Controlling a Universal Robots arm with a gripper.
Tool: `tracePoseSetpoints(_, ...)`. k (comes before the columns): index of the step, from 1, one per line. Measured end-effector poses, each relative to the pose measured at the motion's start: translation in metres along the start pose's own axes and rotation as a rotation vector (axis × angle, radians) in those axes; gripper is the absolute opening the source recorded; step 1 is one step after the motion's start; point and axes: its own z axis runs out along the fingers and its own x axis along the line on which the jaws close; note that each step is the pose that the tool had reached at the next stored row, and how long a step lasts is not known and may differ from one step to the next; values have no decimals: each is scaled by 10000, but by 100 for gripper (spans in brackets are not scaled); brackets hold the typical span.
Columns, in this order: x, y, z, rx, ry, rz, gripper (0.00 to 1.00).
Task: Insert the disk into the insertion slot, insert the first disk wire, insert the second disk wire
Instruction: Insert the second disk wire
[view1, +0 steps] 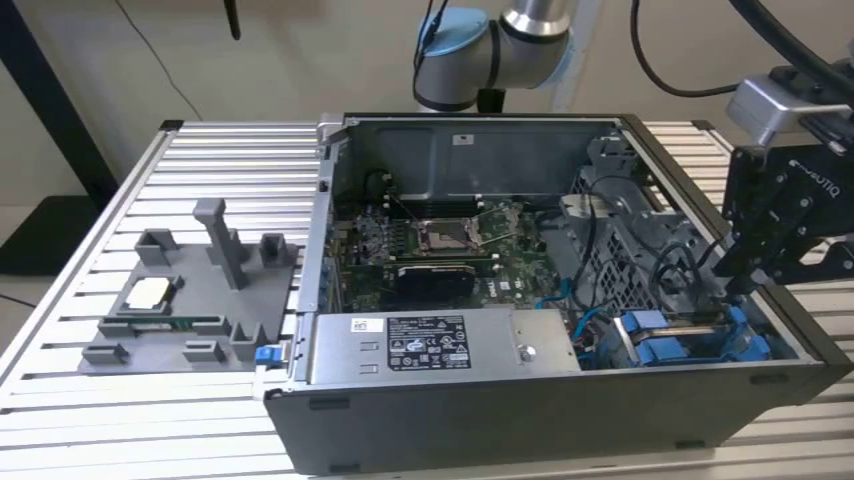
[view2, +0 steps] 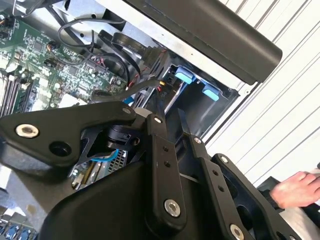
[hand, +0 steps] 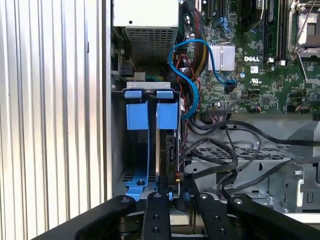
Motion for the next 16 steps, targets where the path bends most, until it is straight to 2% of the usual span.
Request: tracePoseSetpoints(16, -9, -147, 0, -6, -3, 0, 27)
